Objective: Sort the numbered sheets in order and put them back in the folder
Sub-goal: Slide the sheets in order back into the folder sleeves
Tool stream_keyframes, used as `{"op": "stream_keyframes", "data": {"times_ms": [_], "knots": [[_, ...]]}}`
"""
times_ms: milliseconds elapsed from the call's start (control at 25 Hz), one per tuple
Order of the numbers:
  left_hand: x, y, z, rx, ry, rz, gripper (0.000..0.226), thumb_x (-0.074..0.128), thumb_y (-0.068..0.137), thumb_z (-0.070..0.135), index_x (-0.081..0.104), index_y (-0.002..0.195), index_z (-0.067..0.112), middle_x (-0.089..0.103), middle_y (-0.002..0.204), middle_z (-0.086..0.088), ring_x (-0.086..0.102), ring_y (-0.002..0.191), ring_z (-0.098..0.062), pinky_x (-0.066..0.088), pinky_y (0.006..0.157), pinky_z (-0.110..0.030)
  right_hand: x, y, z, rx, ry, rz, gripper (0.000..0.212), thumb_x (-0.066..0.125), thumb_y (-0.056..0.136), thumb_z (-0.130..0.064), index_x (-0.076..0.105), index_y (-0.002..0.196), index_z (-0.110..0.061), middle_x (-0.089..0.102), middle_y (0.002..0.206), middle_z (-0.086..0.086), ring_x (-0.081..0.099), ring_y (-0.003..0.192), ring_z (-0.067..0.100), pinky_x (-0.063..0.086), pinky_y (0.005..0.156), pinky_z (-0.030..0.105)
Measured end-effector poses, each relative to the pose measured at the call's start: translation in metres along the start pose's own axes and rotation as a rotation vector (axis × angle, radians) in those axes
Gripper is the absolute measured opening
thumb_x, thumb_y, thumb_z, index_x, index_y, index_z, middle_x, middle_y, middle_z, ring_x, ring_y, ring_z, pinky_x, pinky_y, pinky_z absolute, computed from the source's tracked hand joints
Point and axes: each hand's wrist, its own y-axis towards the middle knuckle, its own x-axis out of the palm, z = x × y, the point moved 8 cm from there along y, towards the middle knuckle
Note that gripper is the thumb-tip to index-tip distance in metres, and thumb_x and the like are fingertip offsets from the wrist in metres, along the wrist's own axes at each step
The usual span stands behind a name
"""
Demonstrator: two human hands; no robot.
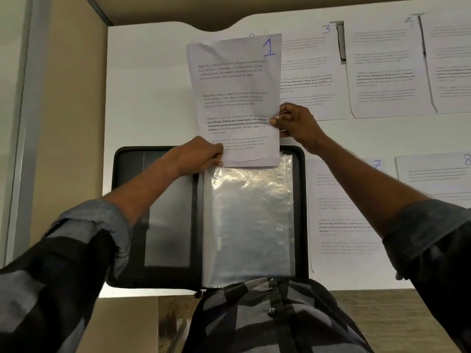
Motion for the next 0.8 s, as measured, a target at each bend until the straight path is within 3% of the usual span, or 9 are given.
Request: {"op": "stream_keyframes", "data": {"times_ms": [120,360,480,560,680,800], "knots": [[0.0,0.003,0.001,0.056,0.03,-0.058,0.026,0.054,0.104,0.036,0.043,0.085,0.023,0.046,0.072,0.015,0.042,0.059,-0.008,0.034,0.073,-0.03,0.003,0.001,-0.002,-0.007,-0.006,-0.004,0.019,0.07,0.096,-0.013,0.062,0.112,-0.009,0.072,0.118,0.016,0.072,0.108,0.028,0.062,0.088,0.044],[0.004,0.004,0.001,0.088,-0.096,-0.023,0.014,0.058,0.102,0.03,0.05,0.092,0.023,0.053,0.077,0.014,0.05,0.063,-0.01,0.037,0.064,-0.026,0.0,0.0,0.0,-0.007,-0.044,0.021,0.027,0.069,0.097,-0.015,0.061,0.119,-0.003,0.073,0.117,0.012,0.072,0.106,0.024,0.062,0.085,0.039],[-0.008,0.001,-0.012,0.052,-0.072,0.062,0.028,0.066,0.094,0.051,0.059,0.098,0.024,0.058,0.083,0.017,0.055,0.067,-0.001,0.038,0.072,-0.02,-0.003,-0.002,0.006,-0.001,-0.028,0.016,0.026,0.068,0.097,-0.014,0.06,0.119,-0.003,0.072,0.118,0.011,0.072,0.107,0.023,0.062,0.084,0.038],[-0.01,-0.003,-0.022,-0.004,-0.082,0.121,0.033,0.063,0.093,0.059,0.061,0.102,0.027,0.061,0.09,0.018,0.058,0.072,0.001,0.043,0.084,-0.029,-0.004,-0.003,0.009,0.011,-0.019,0.016,0.029,0.068,0.097,-0.013,0.059,0.121,-0.001,0.072,0.117,0.009,0.072,0.107,0.023,0.062,0.085,0.037],[-0.017,-0.011,-0.043,-0.209,-0.325,0.341,0.026,0.068,0.095,0.046,0.057,0.107,0.026,0.061,0.108,0.008,0.063,0.088,-0.01,0.053,0.091,-0.043,-0.009,-0.004,0.013,0.029,-0.013,0.022,0.032,0.069,0.097,-0.014,0.057,0.123,0.001,0.072,0.118,0.012,0.072,0.108,0.024,0.062,0.086,0.039],[-0.017,-0.013,-0.07,-0.444,-0.757,0.472,0.059,0.079,0.089,0.029,0.046,0.137,0.022,0.056,0.126,0.0,0.063,0.098,-0.011,0.058,0.085,-0.03,-0.008,-0.005,0.016,0.054,0.014,0.0,0.035,0.069,0.097,-0.013,0.056,0.125,0.003,0.072,0.119,0.013,0.072,0.108,0.026,0.062,0.087,0.041]]}}
